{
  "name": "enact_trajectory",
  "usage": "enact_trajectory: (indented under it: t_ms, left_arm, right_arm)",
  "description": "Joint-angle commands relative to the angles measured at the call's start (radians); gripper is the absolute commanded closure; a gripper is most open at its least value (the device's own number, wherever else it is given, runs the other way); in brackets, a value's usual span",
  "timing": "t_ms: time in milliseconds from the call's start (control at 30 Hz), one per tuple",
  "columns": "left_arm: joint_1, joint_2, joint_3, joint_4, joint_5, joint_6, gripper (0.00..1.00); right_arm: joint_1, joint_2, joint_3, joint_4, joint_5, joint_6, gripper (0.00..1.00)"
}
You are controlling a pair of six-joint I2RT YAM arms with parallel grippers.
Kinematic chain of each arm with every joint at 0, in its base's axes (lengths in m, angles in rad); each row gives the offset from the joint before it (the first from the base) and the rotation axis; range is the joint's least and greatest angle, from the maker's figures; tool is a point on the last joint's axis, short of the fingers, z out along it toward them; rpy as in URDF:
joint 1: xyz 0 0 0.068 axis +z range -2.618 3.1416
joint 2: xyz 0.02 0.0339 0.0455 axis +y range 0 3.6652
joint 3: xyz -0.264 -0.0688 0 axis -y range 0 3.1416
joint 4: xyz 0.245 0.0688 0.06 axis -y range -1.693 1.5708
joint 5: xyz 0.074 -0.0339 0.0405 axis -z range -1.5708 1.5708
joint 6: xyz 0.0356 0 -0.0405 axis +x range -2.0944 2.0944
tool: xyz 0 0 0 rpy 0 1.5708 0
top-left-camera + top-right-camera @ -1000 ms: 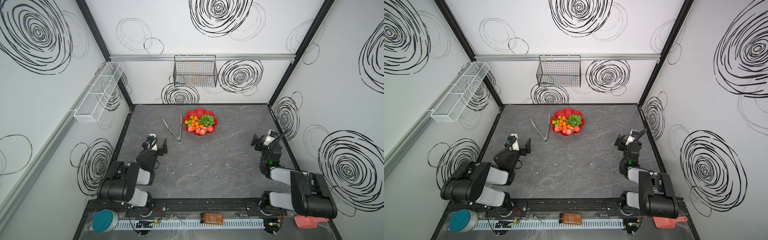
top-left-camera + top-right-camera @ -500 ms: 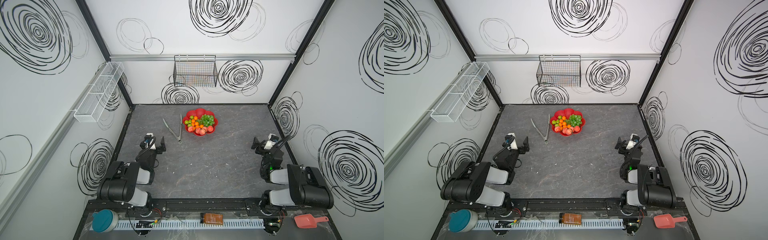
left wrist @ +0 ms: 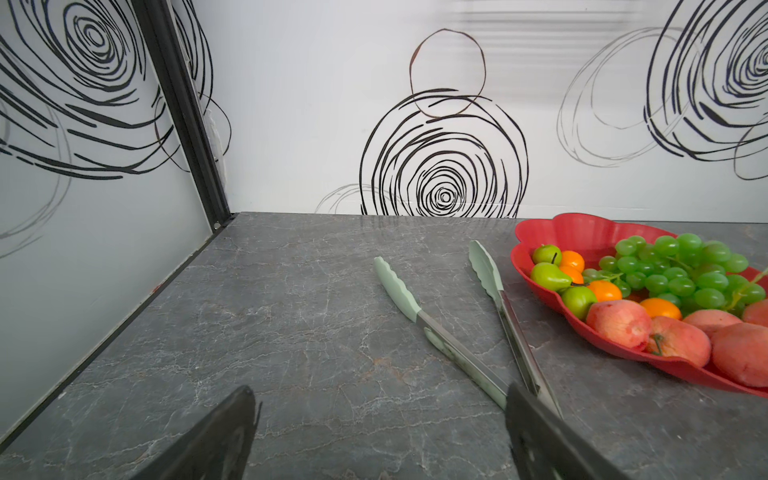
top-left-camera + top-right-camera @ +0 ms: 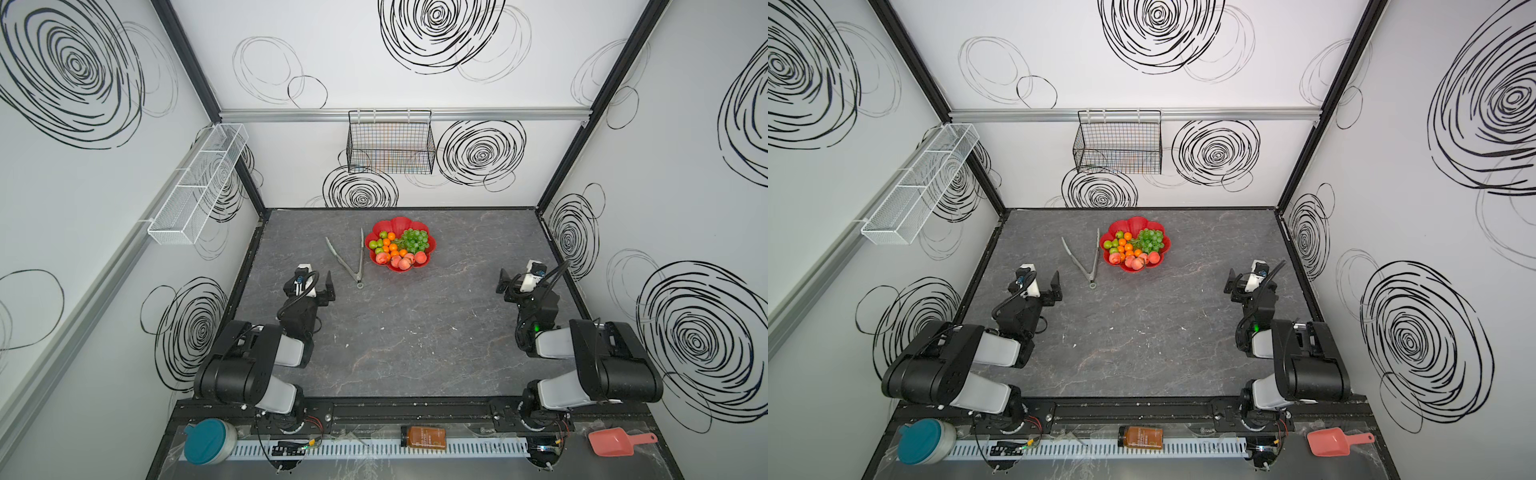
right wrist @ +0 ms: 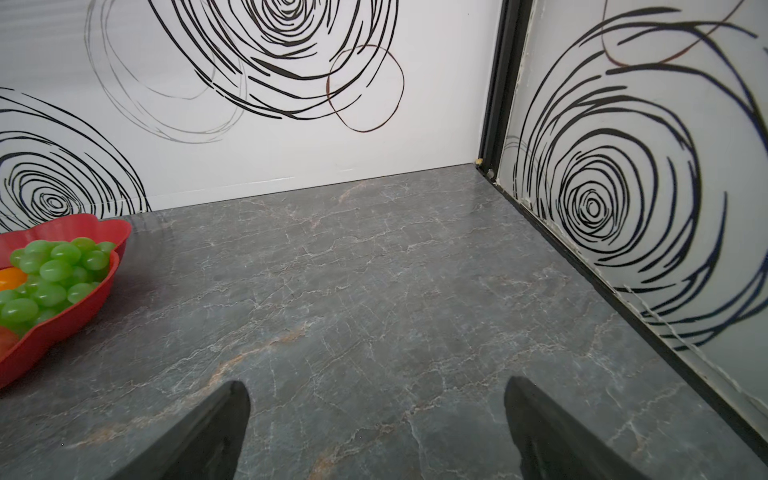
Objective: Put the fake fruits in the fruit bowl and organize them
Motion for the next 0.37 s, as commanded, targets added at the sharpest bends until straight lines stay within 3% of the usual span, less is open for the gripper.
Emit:
enact_trajectory:
  t_ms: [0,233,333]
  left_arm:
    - [-0.004,-0.004,0.017,0.059,-0.022,0.022,0.04]
    - [0.030,-0.001,0.036,0.019,0.040,0.003,0.04]
    - [0.002,-0.006,0.019,0.048,-0.006,0.020,0.04]
  right_arm:
    - [0.010,0.006,0.014,0.004,0.028,-0.024,0.00]
    - [0.016,0.007,0.015,0.000,0.038,-0.027,0.00]
    - [0.016,0.007,0.015,0.000,0.037,-0.027,0.00]
